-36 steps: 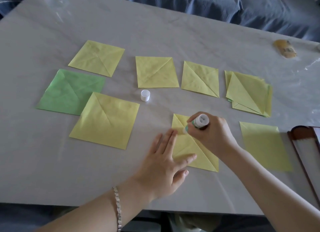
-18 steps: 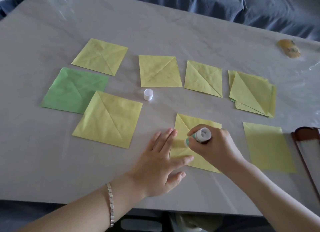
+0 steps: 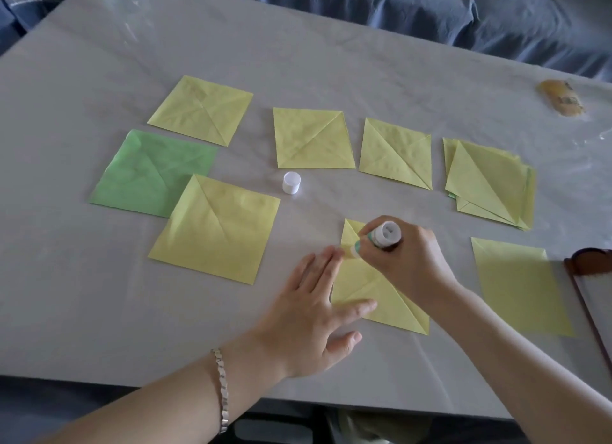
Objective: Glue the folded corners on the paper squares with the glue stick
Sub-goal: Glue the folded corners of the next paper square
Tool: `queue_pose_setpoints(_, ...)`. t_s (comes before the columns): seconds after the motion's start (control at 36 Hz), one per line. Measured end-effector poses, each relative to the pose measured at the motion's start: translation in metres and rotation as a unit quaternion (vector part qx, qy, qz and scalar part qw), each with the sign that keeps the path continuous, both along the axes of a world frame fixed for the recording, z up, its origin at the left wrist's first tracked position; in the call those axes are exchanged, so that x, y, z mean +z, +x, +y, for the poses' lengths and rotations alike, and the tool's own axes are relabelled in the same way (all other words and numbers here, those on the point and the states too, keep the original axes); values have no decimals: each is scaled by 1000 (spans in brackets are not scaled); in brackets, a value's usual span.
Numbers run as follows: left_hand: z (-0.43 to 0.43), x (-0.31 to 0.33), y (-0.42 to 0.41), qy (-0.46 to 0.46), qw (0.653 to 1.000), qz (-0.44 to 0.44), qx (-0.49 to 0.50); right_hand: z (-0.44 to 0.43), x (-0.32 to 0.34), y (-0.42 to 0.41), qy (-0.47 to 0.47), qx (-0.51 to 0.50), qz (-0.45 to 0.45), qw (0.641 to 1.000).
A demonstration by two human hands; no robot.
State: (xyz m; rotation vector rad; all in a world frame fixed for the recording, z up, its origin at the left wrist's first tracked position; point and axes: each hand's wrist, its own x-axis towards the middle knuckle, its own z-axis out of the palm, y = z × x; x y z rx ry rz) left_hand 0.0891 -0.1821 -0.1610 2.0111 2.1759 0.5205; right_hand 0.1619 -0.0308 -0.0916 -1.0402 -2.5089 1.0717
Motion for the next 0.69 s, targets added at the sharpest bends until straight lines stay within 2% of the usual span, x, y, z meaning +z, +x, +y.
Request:
queue_pose_setpoints(0.19,0,-2,1,0,1000,5,3,-14,2,11,-27,37,-5,999)
queue_pose_setpoints(0.47,-6,-2,-4,22,1000,-3,-5,4,-2,-18,13,10,19,1000)
queue_pose_setpoints(0.69,-10,-1,-18,27,998,21,-46,-2,1,-20,8,6,21,1000)
